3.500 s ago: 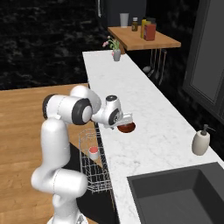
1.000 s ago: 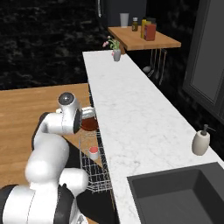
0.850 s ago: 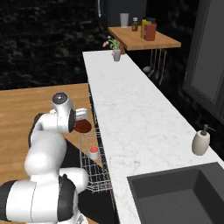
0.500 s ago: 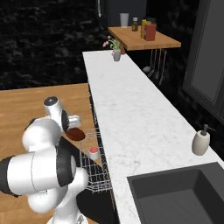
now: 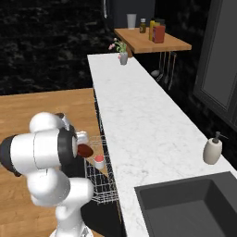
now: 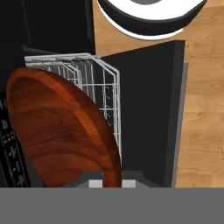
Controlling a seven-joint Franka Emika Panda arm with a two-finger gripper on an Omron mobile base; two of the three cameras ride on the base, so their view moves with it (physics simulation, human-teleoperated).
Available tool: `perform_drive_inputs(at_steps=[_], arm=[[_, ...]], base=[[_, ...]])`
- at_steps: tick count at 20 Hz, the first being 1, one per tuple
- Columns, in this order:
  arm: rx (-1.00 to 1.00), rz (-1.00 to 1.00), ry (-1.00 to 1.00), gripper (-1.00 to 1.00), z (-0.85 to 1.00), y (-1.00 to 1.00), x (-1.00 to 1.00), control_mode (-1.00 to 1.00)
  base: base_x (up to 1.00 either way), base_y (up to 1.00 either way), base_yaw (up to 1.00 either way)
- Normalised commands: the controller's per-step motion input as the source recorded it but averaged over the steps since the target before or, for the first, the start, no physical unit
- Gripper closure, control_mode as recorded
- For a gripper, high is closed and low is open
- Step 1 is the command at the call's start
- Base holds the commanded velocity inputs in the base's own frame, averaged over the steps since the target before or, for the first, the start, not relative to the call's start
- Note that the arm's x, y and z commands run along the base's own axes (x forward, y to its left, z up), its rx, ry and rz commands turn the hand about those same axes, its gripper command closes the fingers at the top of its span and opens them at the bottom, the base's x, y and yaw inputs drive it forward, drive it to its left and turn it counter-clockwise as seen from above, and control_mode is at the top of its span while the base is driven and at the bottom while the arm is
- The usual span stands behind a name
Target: Pick up the cup and bowl from the counter, place them in the dishwasher, and close the dishwasher door.
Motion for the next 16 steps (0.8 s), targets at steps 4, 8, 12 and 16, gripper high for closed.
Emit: perform_drive_inputs(at_steps=[4, 8, 12, 16], arm=[[0.02, 0.0, 0.0, 1.0, -0.79, -0.04, 0.04, -1.0], [0.0, 0.0, 0.0, 1.0, -0.5, 0.0, 0.22, -1.0], [0.0, 0.0, 0.0, 1.0, -0.46, -0.11, 0.19, -1.0], [0.0, 0.0, 0.0, 1.0, -0.54, -0.07, 0.18, -1.0]], base=[[0.0, 0.0, 0.0], [0.0, 0.0, 0.0], [0.0, 0.0, 0.0], [0.0, 0.0, 0.0]])
